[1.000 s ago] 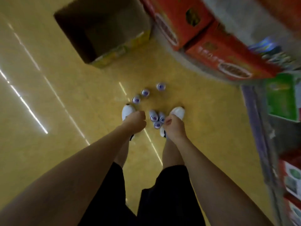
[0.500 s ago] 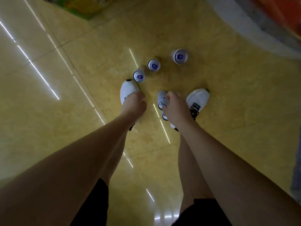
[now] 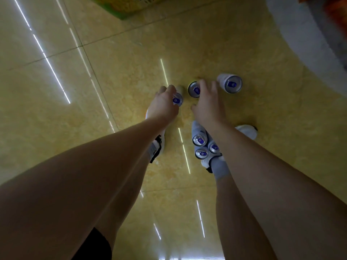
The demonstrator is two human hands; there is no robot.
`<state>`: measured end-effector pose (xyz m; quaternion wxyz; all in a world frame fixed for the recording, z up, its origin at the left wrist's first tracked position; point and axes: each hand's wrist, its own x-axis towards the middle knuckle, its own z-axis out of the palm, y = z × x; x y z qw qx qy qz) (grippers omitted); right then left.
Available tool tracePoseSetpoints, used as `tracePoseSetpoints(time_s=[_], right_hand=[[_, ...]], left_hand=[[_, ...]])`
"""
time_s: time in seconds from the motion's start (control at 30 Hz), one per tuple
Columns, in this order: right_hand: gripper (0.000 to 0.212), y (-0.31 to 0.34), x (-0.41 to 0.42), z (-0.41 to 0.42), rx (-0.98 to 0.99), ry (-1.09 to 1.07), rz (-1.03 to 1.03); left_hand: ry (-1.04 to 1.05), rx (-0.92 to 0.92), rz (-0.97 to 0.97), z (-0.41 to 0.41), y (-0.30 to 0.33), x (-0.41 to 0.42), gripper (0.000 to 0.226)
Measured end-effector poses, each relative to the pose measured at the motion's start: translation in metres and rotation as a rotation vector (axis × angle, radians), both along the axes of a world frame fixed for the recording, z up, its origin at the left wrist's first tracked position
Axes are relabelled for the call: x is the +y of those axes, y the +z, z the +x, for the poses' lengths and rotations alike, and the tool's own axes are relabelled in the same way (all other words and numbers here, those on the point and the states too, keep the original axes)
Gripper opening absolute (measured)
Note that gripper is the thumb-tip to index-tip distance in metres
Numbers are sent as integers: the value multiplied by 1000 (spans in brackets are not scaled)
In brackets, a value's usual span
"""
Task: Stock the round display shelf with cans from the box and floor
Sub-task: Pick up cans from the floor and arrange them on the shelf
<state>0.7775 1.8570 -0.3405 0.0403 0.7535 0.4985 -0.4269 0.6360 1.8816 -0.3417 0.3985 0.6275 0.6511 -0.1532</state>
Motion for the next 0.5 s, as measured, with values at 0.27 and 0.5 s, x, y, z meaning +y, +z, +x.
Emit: tracePoseSetpoints(time_s=[0.27, 0.5], right_hand=[[47, -32, 16, -22, -176, 109, 28], [44, 17, 5, -9, -113, 248, 2]], left_hand=[[-65, -59, 18, -15, -17, -6, 32], [-74, -72, -24, -17, 22, -3, 38]])
